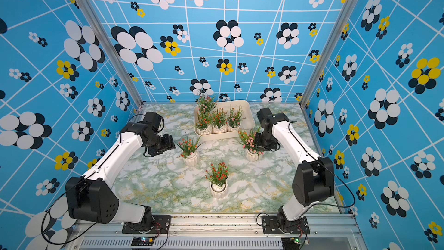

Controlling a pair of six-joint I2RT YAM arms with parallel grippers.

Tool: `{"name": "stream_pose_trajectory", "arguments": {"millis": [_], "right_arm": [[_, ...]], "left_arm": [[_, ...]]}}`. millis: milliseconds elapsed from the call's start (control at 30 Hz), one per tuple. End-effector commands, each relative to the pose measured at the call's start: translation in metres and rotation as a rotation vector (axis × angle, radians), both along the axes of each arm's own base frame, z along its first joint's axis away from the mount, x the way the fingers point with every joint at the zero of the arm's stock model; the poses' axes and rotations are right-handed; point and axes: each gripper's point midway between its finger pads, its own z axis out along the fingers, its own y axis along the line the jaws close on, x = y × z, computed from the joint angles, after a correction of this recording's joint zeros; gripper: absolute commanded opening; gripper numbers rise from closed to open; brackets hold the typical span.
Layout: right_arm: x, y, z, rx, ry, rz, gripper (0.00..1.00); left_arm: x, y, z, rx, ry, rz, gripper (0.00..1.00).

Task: Put the potted gypsophila into the storage box
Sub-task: Place the baby's breath potted plant at the storage box.

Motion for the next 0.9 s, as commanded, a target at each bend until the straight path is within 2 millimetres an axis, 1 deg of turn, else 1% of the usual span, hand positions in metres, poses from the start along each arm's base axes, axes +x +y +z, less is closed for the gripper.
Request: {"name": "stream_pose_trajectory", "arguments": {"millis": [0, 233, 400, 500, 633, 733, 867], "right_arm": [[0.019, -0.011, 0.021, -0.031, -0.014, 0.031, 0.00], [0.081, -0.015, 0.053, -0.036, -0.086, 0.023, 0.00], [0.130, -0.013, 0.066, -0.027, -0.149, -0.011, 0.00], [0.158, -0.008, 0.063, -0.006, -0.183, -0.045, 0.00], [0.194, 0.000, 0.061, 0.041, -0.273, -0.108, 0.00], [0.214, 0.004, 0.056, 0.074, -0.326, -0.155, 0.00], [0.235, 0.009, 0.050, 0.116, -0.381, -0.207, 0.00]], "left_arm": [[0.004, 0.003, 0.007, -0.004, -0.006, -0.006, 0.71], [0.009, 0.012, 0.009, -0.015, -0.009, 0.031, 0.71], [0.016, 0.018, 0.013, -0.014, -0.018, 0.043, 0.72], [0.019, 0.021, 0.015, -0.010, -0.017, 0.047, 0.71], [0.022, 0.025, 0.020, -0.008, -0.020, 0.052, 0.72], [0.023, 0.029, 0.022, -0.003, -0.020, 0.056, 0.71], [0.023, 0.033, 0.023, -0.001, -0.019, 0.066, 0.71]]}}
